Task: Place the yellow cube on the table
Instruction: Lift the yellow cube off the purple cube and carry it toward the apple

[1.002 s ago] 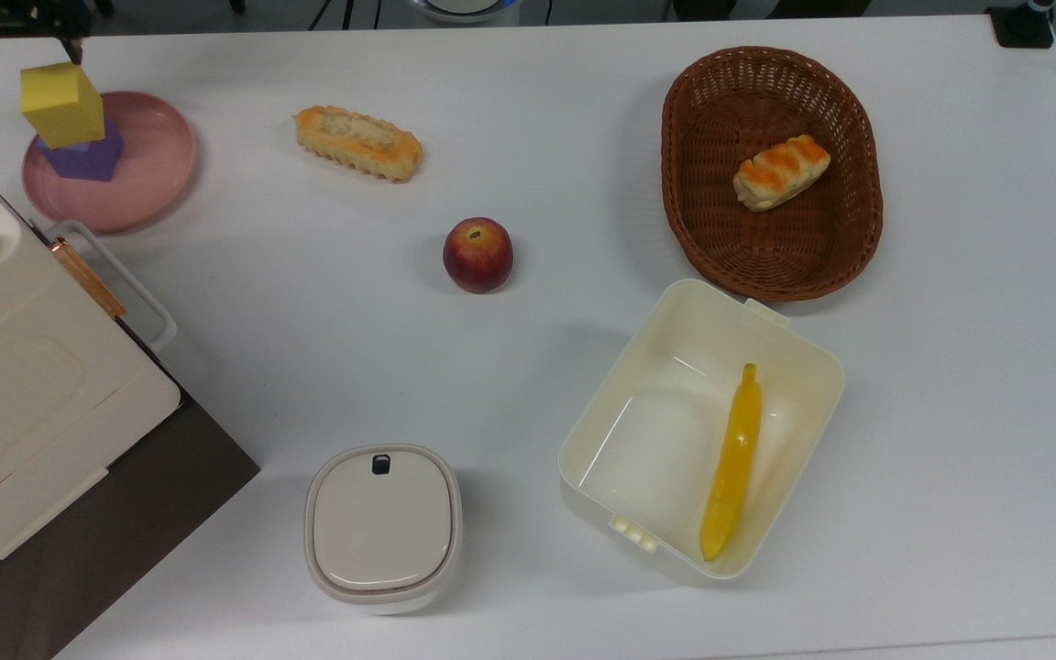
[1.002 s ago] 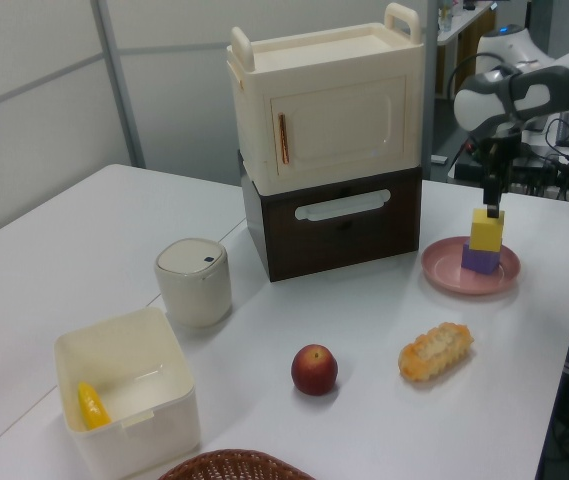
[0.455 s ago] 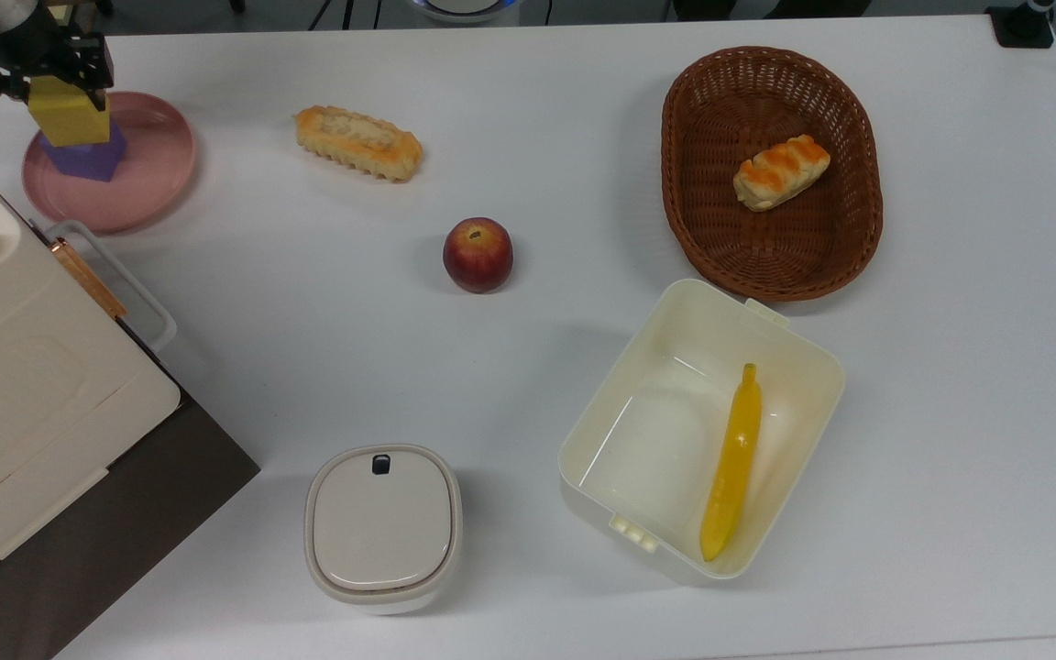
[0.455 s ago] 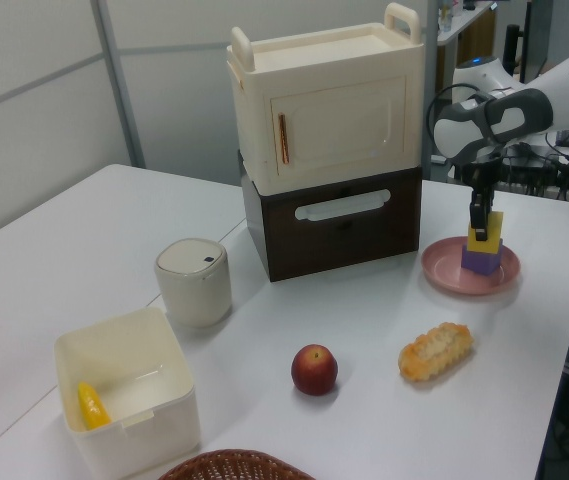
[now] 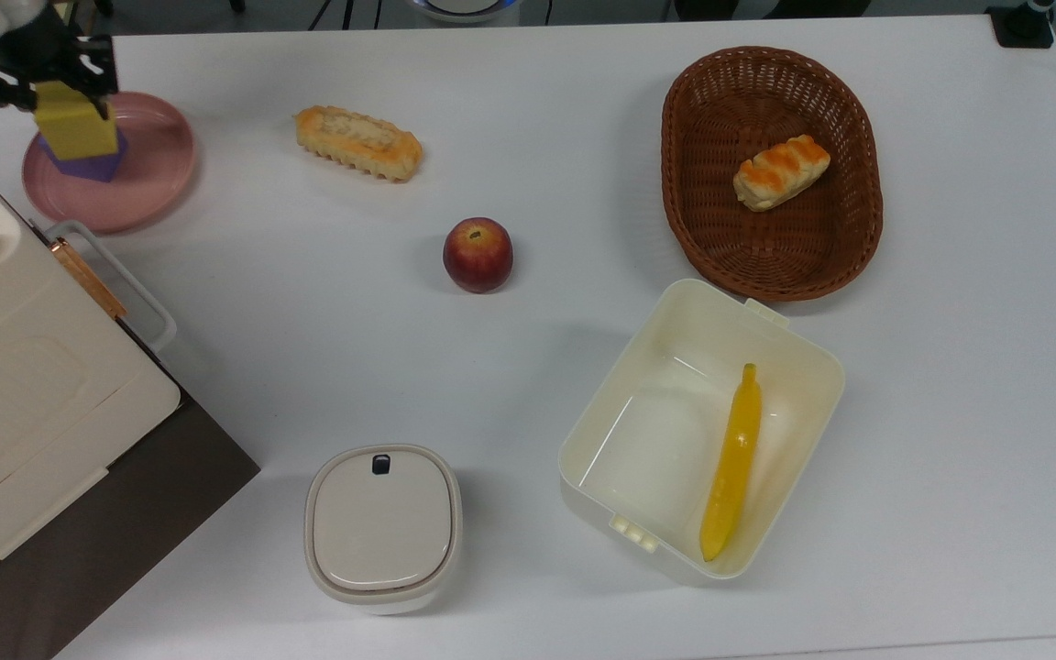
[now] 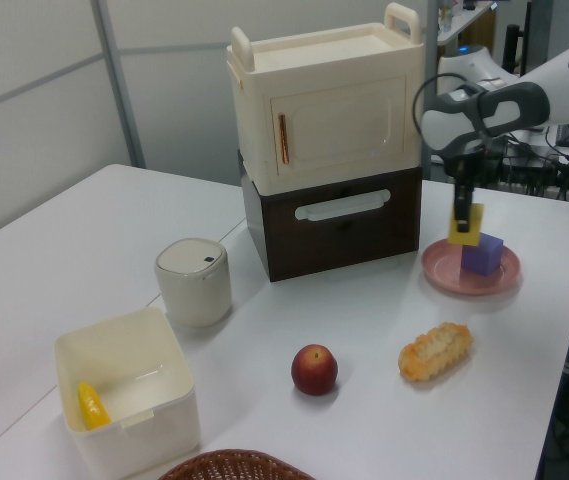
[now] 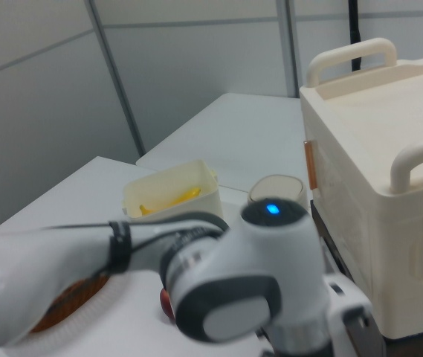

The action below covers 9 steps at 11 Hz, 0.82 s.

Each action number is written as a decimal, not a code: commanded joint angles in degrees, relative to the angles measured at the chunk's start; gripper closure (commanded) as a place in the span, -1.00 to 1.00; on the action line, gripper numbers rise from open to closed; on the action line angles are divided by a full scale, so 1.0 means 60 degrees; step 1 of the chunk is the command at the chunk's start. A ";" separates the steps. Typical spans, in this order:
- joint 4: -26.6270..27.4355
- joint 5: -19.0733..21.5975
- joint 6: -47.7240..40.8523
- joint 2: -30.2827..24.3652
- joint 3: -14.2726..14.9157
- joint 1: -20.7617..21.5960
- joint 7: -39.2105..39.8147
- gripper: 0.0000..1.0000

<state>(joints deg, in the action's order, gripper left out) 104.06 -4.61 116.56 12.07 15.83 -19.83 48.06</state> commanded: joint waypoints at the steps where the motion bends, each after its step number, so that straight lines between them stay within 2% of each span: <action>1: 0.0103 0.0021 -0.0603 -0.0458 -0.0119 0.1613 -0.2126 0.39; 3: 0.0089 -0.0052 -0.0516 -0.0356 -0.0119 0.3150 -0.4483 0.35; 6: 0.0074 -0.0052 -0.0545 -0.0327 -0.0119 0.4750 -0.7035 0.28; 7: -0.0115 -0.0052 -0.0501 -0.0254 -0.0119 0.5219 -0.7899 -0.11; 8: -0.0232 -0.0052 -0.0515 -0.0166 -0.0119 0.5426 -0.8241 -0.71; 9: -0.0292 -0.0052 -0.0501 -0.0151 -0.0105 0.5559 -0.8448 -1.00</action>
<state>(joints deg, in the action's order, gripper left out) 103.78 -4.65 114.43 10.93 14.18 10.77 1.81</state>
